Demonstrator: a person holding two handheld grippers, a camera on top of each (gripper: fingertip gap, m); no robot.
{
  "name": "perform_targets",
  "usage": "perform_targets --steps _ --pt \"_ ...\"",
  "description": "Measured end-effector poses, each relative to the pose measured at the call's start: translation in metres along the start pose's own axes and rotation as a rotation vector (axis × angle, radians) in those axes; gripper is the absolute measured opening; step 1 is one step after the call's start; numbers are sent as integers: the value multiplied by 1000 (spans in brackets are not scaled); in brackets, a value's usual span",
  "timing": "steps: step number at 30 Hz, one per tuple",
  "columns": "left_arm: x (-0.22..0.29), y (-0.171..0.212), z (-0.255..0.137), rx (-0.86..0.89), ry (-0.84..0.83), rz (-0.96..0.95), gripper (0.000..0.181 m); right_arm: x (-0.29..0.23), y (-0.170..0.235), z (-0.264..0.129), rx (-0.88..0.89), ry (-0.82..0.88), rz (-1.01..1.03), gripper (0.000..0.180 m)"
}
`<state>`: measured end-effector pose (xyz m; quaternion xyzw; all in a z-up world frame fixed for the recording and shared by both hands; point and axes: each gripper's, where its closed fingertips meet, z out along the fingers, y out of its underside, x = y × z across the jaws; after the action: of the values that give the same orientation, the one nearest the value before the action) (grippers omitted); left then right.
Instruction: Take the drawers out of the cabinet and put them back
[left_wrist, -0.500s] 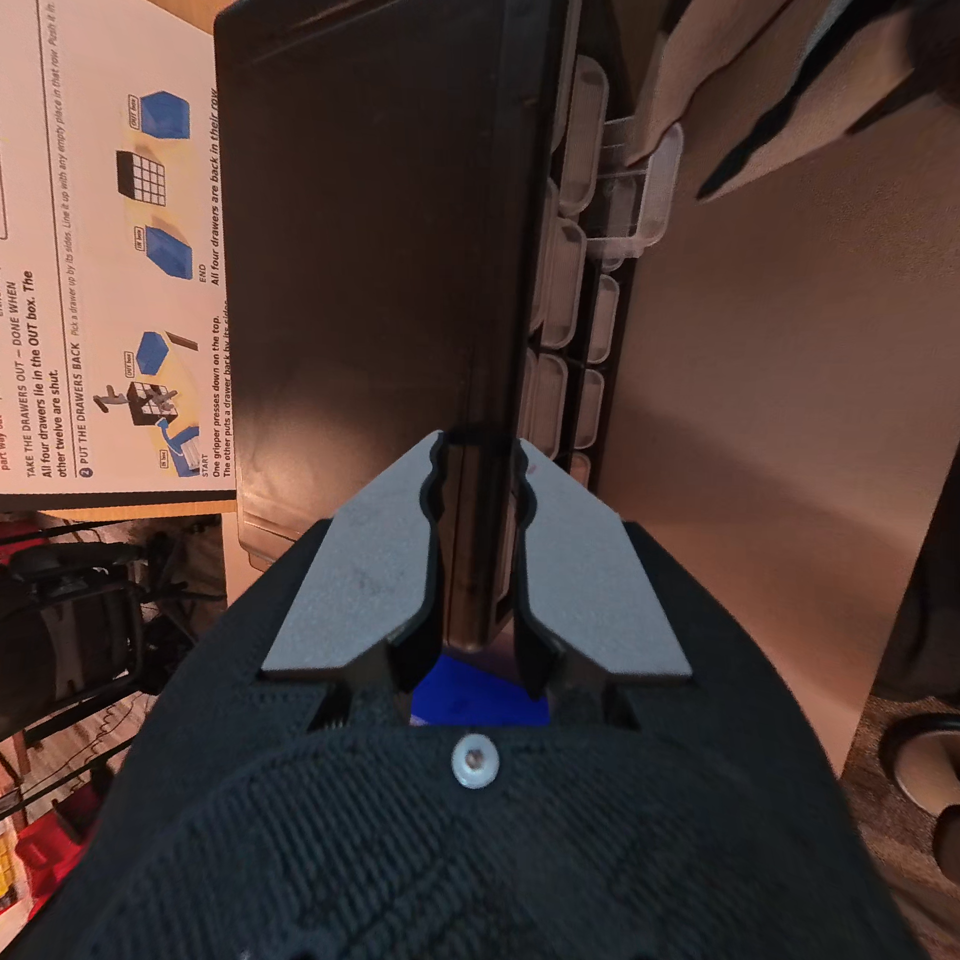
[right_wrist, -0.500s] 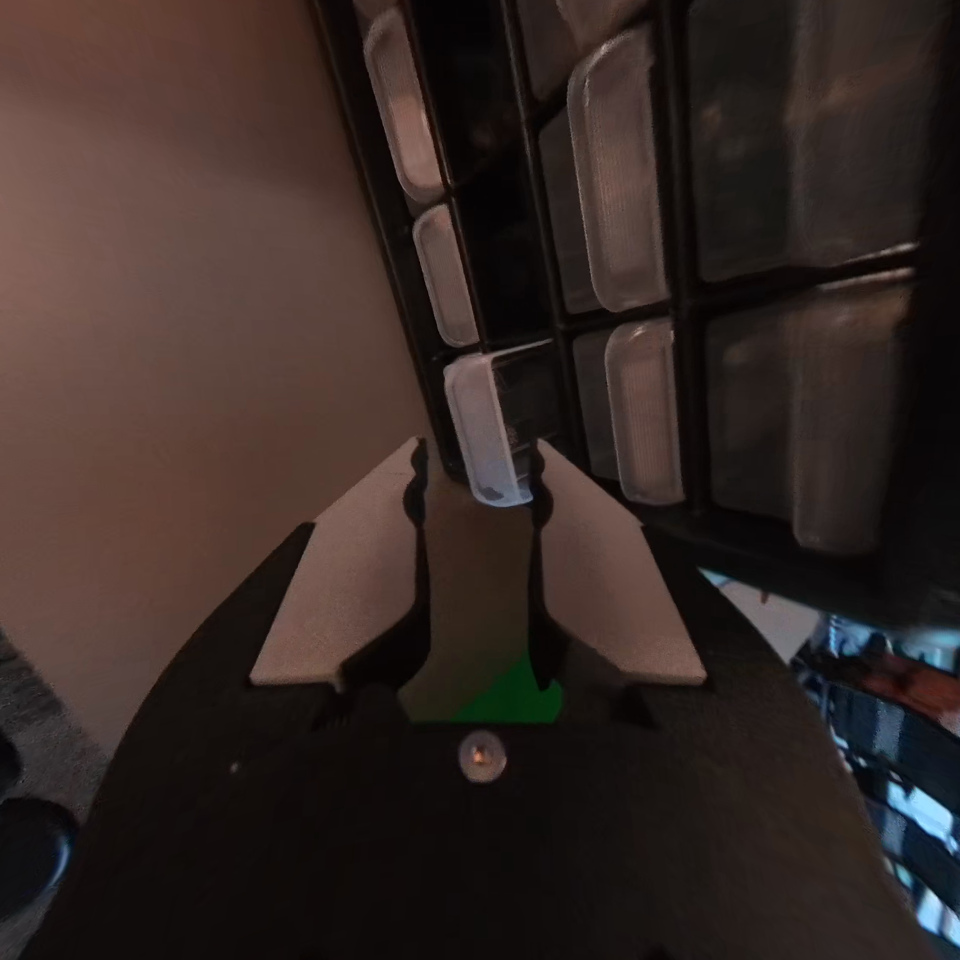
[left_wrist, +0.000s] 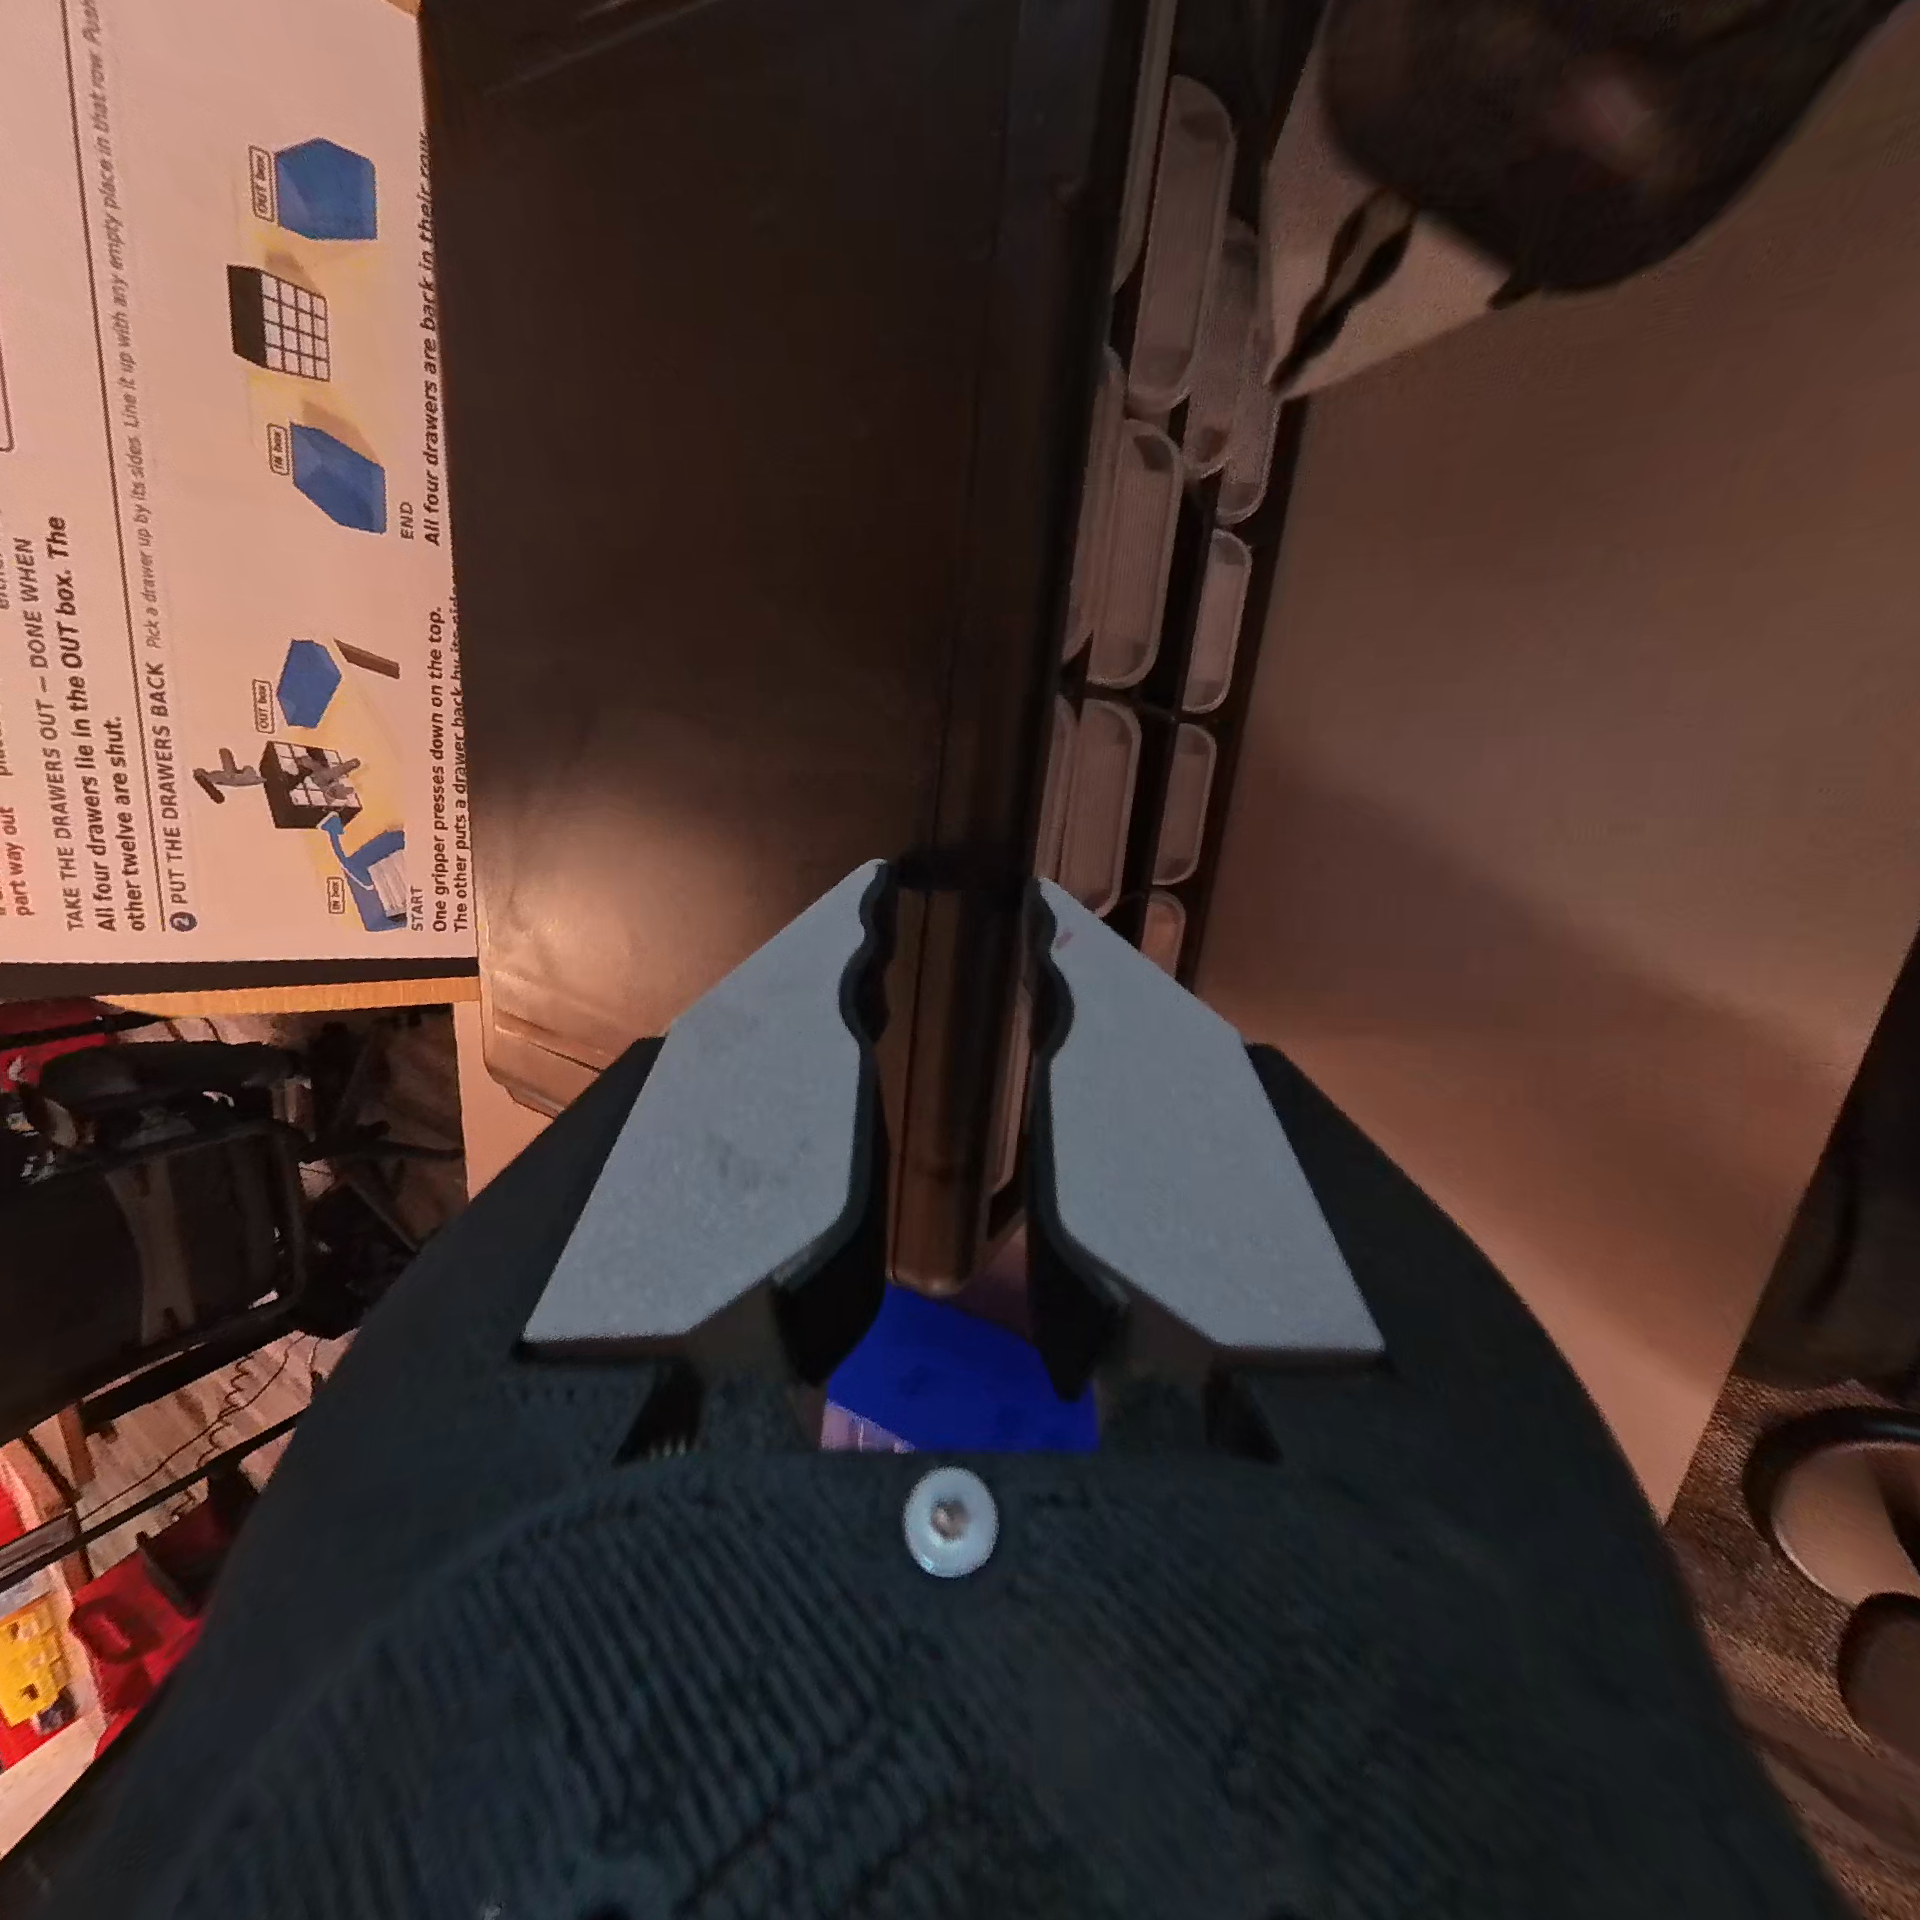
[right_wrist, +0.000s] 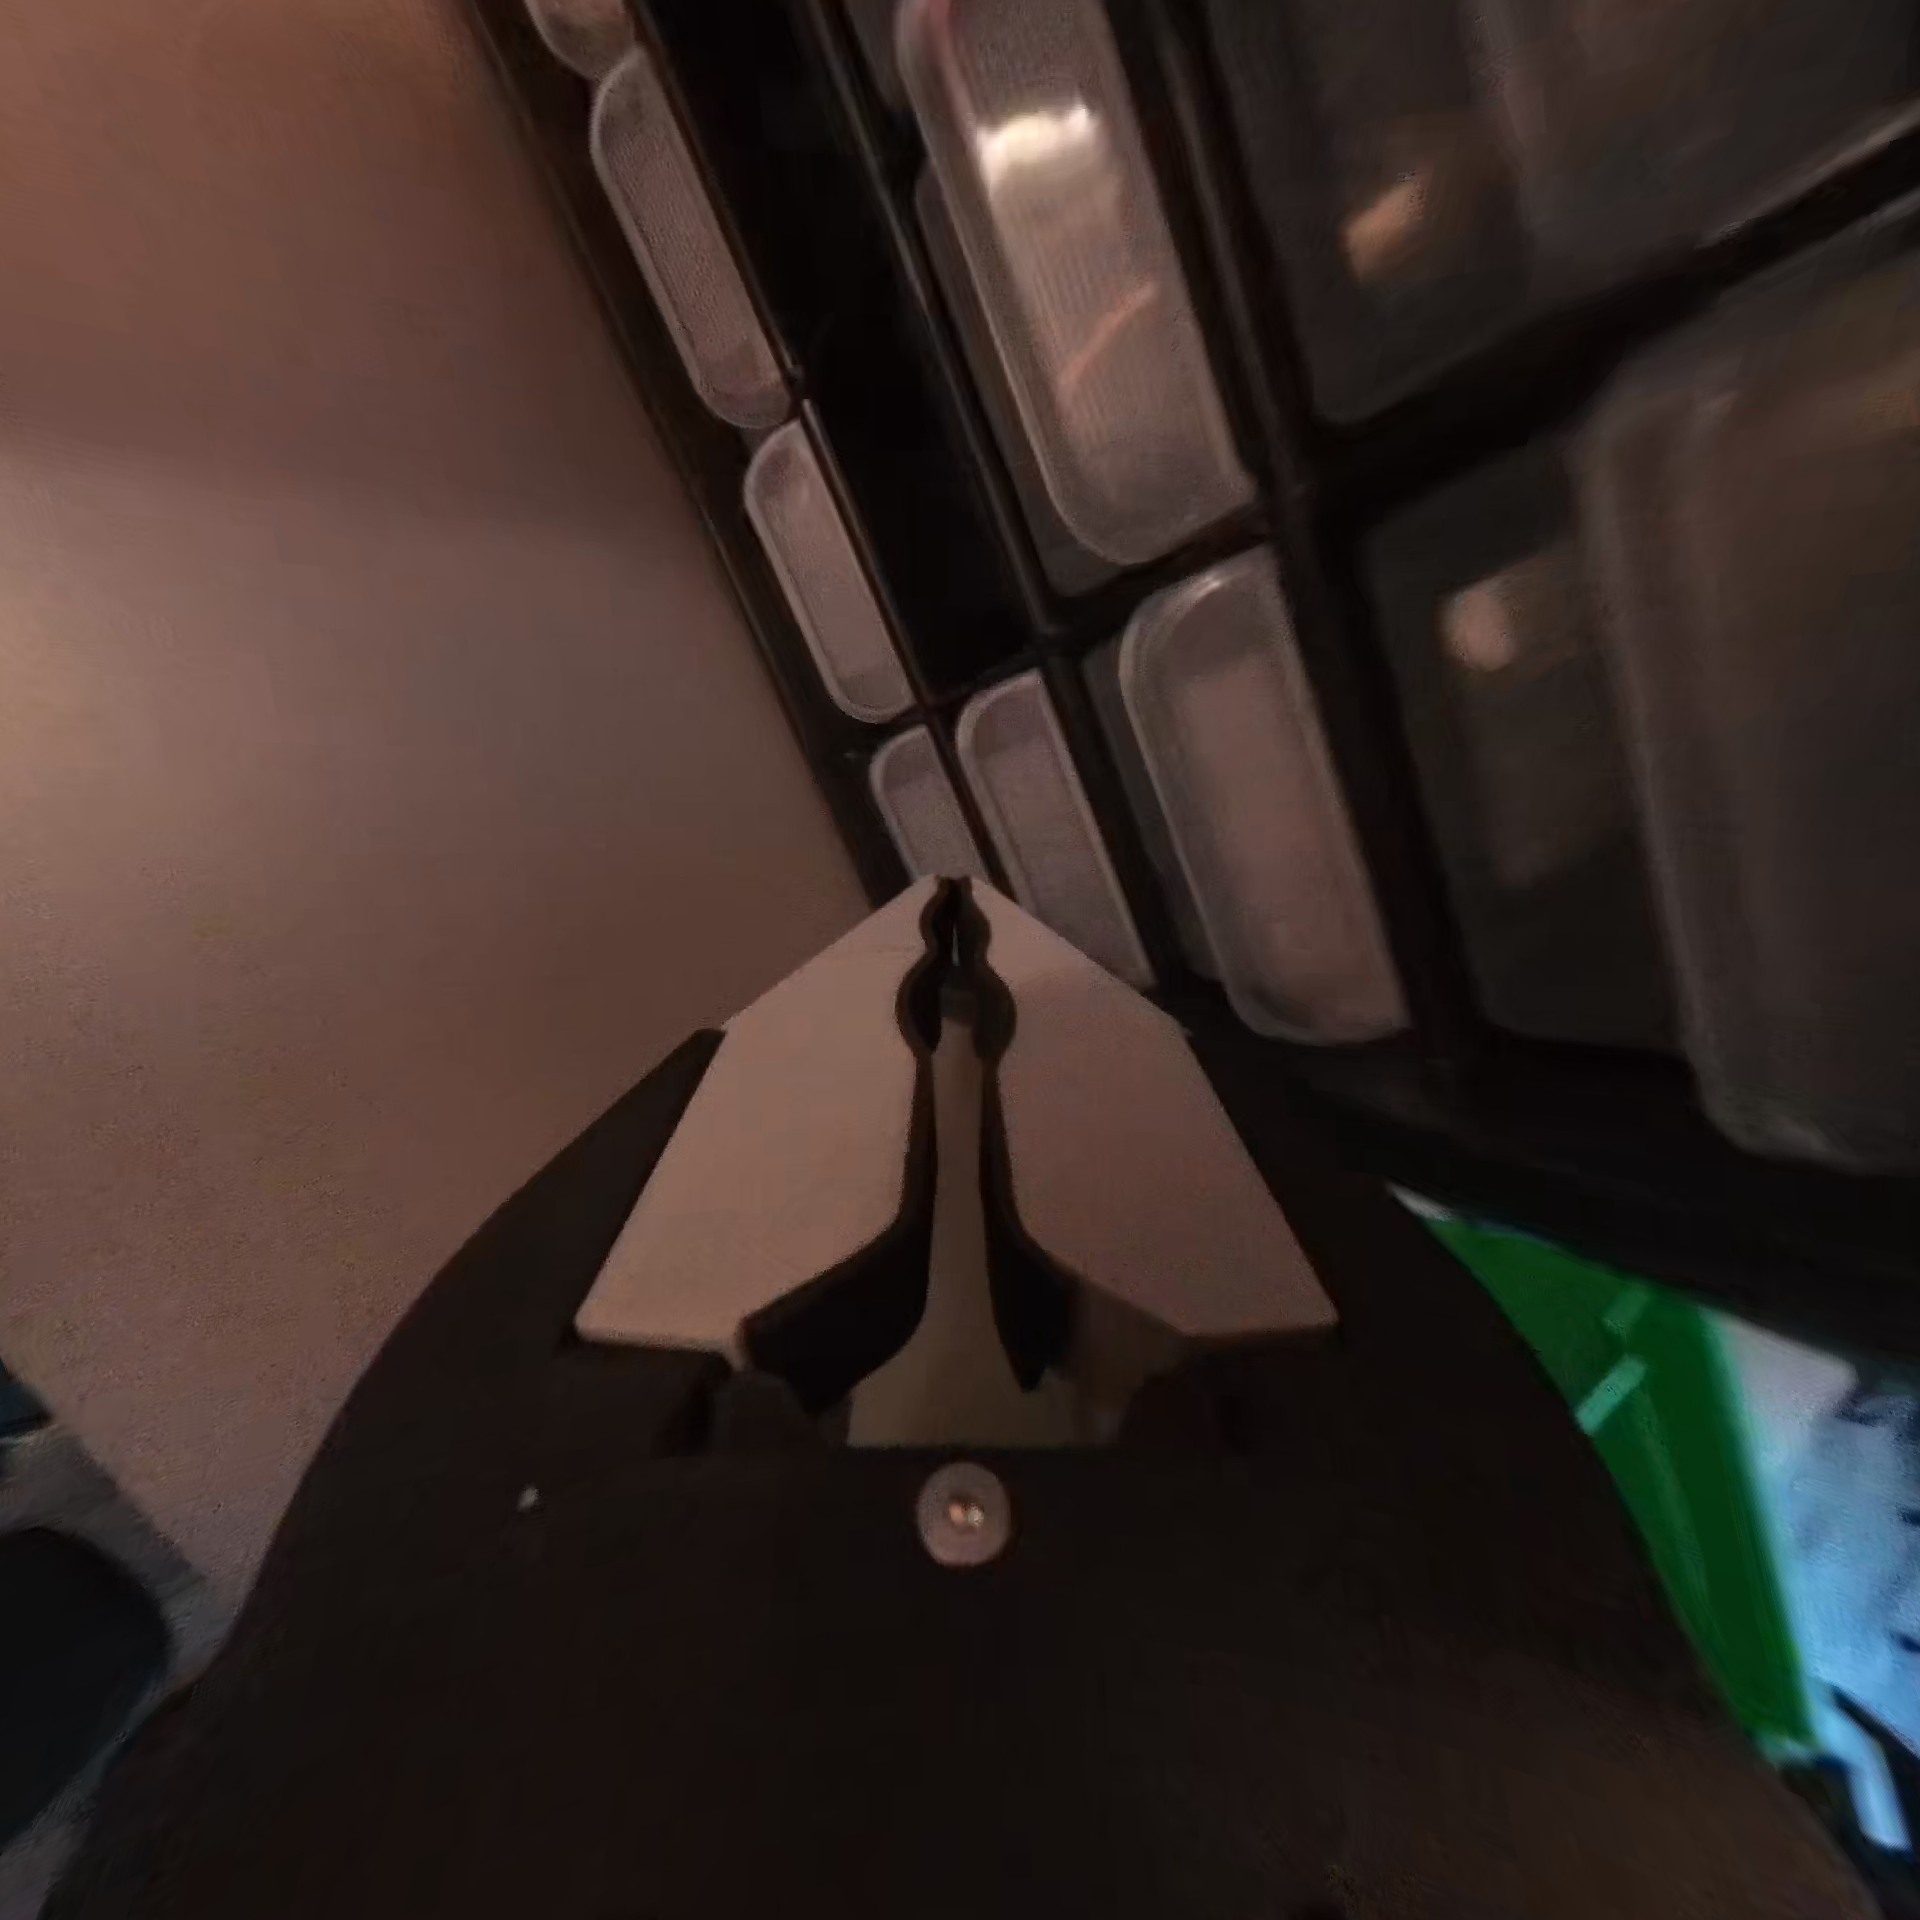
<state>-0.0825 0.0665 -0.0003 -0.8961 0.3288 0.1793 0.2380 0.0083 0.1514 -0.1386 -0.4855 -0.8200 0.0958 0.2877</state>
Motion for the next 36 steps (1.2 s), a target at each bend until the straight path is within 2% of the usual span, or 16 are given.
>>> perform_targets --steps 4,9,12,17,21,25,31,36 --pt "0 0 0 -11 -15 11 22 -9 5 11 -4 54 -30 0" --pt "0 0 0 21 -4 -12 22 -66 -23 -5 243 -101 8 0" --pt "0 0 0 40 -9 -25 22 -91 -29 3 352 -144 45 0" --pt "0 0 0 71 -14 -57 22 -84 -10 31 396 -55 132 0" --pt "0 -1 0 61 -31 -63 23 -80 -21 13 528 -33 134 0" --pt "0 -1 0 63 -59 -72 21 -85 -13 21 466 -133 193 1" --pt "8 9 -18 81 -55 -102 12 -86 -13 20 467 -125 176 0" --pt "-12 62 -50 86 -86 -177 16 -87 -12 23 450 -128 168 0"
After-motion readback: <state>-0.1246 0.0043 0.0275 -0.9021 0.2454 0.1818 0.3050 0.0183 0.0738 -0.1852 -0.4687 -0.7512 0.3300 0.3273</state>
